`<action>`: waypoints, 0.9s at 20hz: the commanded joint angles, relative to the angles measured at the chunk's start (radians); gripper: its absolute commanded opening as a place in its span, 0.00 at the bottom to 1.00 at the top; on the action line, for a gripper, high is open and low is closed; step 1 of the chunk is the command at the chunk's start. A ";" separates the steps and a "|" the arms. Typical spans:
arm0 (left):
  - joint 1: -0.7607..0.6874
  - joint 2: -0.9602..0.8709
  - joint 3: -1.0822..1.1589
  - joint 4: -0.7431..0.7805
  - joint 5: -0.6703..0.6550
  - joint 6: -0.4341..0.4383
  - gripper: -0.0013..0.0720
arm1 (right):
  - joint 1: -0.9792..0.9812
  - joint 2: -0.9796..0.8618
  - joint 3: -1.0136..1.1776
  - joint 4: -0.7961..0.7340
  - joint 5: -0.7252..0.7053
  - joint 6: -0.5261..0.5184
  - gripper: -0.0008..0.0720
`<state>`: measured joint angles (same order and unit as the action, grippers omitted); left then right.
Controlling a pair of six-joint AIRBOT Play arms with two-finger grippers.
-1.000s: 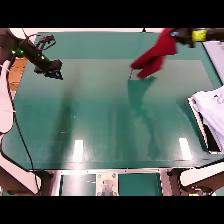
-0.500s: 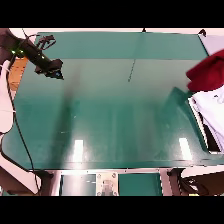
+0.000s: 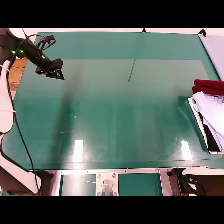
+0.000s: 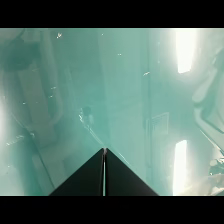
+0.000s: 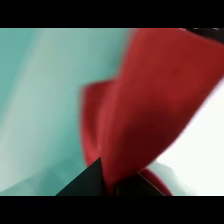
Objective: Fold the shirts.
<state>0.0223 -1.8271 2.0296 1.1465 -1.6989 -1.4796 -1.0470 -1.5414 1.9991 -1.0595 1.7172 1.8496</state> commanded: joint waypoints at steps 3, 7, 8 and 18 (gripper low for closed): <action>-0.001 0.001 0.001 -0.003 -0.006 0.016 0.05 | -0.035 0.076 -0.128 -0.280 0.124 0.040 0.03; -0.001 0.001 0.001 -0.003 -0.015 0.022 0.05 | -0.035 0.120 -0.390 -0.536 0.123 0.024 0.03; -0.001 0.001 0.001 -0.003 -0.014 0.021 0.05 | -0.035 0.119 -0.459 -0.595 0.107 0.024 0.03; -0.004 0.008 0.001 -0.032 -0.042 0.012 0.05 | 0.044 0.093 -0.517 -0.295 -0.103 -0.047 0.06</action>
<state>0.0216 -1.8252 2.0296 1.1313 -1.7161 -1.4597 -1.0489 -1.4437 1.4246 -1.5227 1.6680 1.8549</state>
